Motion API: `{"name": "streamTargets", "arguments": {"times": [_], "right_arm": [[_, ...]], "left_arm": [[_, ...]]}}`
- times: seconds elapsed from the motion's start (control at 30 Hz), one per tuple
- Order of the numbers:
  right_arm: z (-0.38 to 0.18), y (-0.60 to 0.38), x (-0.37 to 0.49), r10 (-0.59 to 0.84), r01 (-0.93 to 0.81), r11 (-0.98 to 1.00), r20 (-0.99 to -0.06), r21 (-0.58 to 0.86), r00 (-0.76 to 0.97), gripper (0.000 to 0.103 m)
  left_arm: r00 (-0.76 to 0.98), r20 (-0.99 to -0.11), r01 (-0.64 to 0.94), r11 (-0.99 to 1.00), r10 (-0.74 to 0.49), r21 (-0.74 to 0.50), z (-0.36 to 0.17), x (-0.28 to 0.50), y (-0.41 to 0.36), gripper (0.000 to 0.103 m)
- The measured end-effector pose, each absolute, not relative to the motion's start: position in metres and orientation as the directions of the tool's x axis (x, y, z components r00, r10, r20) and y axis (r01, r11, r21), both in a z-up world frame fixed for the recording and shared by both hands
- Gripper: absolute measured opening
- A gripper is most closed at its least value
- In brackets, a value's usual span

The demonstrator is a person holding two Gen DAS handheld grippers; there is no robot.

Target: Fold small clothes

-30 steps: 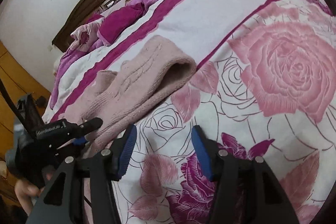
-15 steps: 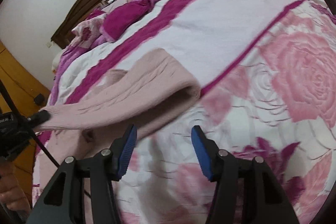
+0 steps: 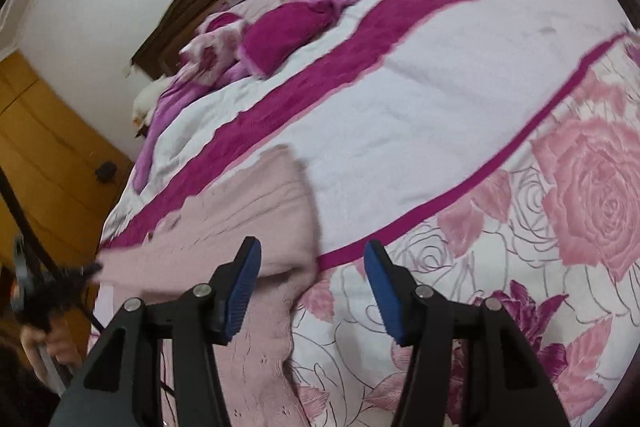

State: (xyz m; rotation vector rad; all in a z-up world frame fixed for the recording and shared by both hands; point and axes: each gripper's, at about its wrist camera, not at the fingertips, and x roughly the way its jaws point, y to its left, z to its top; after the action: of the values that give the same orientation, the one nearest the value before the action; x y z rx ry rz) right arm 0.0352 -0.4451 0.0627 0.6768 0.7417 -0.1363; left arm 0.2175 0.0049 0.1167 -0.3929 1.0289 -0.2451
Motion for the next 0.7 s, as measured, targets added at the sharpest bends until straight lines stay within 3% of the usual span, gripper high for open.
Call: {"name": "streamTargets", "arguments": {"times": [0.3, 0.5, 0.7], "right_arm": [[0.046, -0.432, 0.054, 0.169, 0.372, 0.74, -0.69, 0.56, 0.704, 0.058], [0.03, -0.406, 0.072, 0.149, 0.37, 0.809, -0.768, 0.457, 0.623, 0.058], [0.027, -0.393, 0.075, 0.116, 0.357, 0.852, -0.801, 0.384, 0.587, 0.057]], "left_arm": [[0.499, -0.797, -0.034, 0.911, -0.34, -0.41, 0.098, 0.218, 0.056, 0.0], [0.475, -0.82, -0.08, 0.912, -0.32, -0.402, 0.075, 0.232, 0.076, 0.0], [0.415, -0.881, -0.131, 0.943, -0.228, -0.306, 0.039, 0.234, 0.081, 0.0]]}}
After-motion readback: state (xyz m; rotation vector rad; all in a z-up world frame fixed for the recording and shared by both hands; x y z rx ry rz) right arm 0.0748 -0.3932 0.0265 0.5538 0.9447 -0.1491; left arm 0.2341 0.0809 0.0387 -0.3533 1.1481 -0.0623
